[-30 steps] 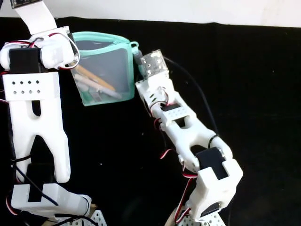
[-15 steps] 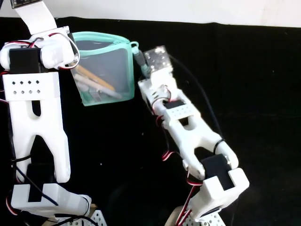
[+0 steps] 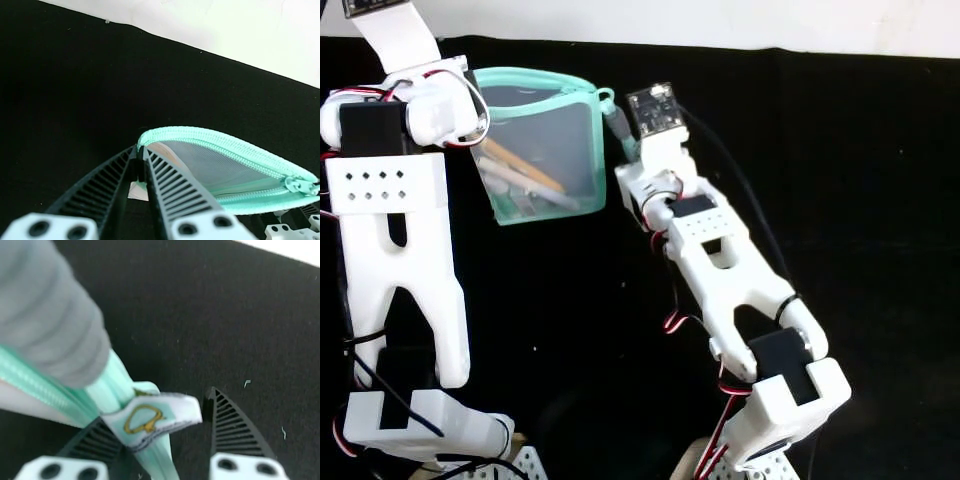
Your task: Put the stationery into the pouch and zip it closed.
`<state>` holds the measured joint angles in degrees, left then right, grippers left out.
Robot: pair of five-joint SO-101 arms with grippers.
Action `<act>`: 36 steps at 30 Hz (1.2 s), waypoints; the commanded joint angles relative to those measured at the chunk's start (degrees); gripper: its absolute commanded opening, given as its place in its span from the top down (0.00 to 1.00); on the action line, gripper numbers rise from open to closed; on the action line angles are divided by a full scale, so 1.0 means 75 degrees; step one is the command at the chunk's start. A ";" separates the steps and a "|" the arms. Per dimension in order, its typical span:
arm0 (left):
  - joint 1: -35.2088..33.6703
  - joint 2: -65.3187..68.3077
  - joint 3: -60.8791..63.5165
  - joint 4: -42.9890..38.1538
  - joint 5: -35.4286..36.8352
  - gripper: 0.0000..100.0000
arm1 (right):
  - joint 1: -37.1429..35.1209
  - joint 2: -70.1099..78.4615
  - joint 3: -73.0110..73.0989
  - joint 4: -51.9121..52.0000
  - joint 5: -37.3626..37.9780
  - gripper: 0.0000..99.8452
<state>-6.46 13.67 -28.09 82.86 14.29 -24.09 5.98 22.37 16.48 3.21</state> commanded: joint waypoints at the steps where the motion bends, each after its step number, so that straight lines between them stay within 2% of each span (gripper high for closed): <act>1: 0.0369 0.0252 0.0229 0.0492 -0.0059 0.99 | 0.0147 -0.0510 -0.0334 0.0123 -0.0105 0.82; 11: 0.0369 0.0252 0.0229 0.0492 -0.0059 0.99 | 0.0428 -0.0510 -0.0311 0.0123 -0.0105 0.83; 15: 0.0369 0.0252 0.0229 0.0492 -0.0059 0.99 | 0.0475 -0.0510 -0.0311 0.0123 -0.0105 0.99; 26: 0.0369 0.0252 0.0229 0.0492 -0.0059 0.99 | 0.0475 -0.0522 -0.0358 0.0205 -0.0105 0.99; 28: 0.0369 0.0252 0.0229 0.0492 -0.0059 0.99 | 0.0475 -0.0651 -0.0486 0.0662 -0.0105 0.99; 31: 0.0369 0.0252 0.0229 0.0492 -0.0059 0.99 | 0.0533 -0.1014 -0.1155 0.2198 -0.0176 0.99; 36: 0.0369 0.0252 0.0229 0.0492 -0.0059 0.99 | 0.0615 -0.1225 -0.2585 0.4741 -0.1442 0.99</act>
<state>-6.46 13.67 -28.09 82.86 14.29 -19.96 0.53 10.33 42.59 -3.47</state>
